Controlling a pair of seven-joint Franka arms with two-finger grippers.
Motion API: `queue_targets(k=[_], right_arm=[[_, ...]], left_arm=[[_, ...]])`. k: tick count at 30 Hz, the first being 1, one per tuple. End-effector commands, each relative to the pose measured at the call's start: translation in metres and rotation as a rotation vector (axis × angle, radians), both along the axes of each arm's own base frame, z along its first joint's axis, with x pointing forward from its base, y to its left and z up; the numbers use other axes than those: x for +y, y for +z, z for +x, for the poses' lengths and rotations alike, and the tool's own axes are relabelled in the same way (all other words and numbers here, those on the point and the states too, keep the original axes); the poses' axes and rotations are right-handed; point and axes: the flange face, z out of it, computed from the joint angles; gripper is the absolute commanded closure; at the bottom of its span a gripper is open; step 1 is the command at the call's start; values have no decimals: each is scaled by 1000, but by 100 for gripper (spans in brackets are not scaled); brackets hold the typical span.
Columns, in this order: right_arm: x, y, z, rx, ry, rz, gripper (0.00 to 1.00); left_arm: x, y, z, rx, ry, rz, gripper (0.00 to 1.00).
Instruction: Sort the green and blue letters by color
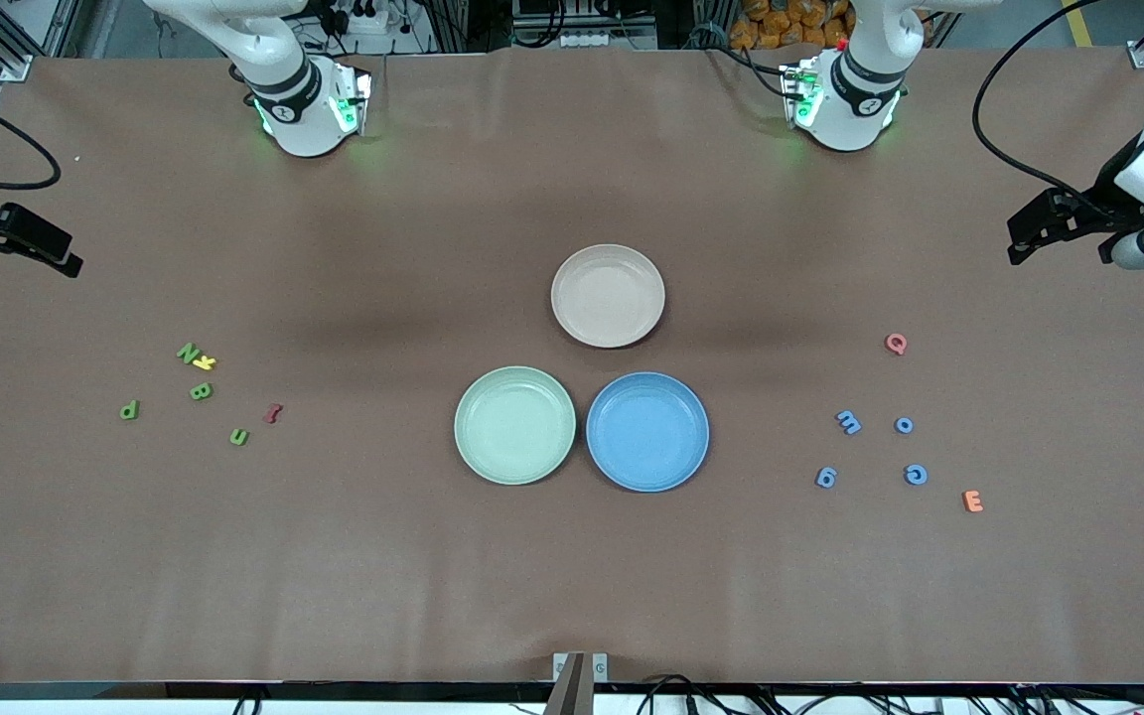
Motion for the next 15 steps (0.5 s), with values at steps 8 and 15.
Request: queue_targets(k=[8,15], right_arm=[[-1,-3,-1,11,-10,-13,0],[-1,-11,4,17,-10,-11,0]], left_arm=[[1,-2,0,13,-20,17,0],[-6,-13,7,30,-12,20,0]])
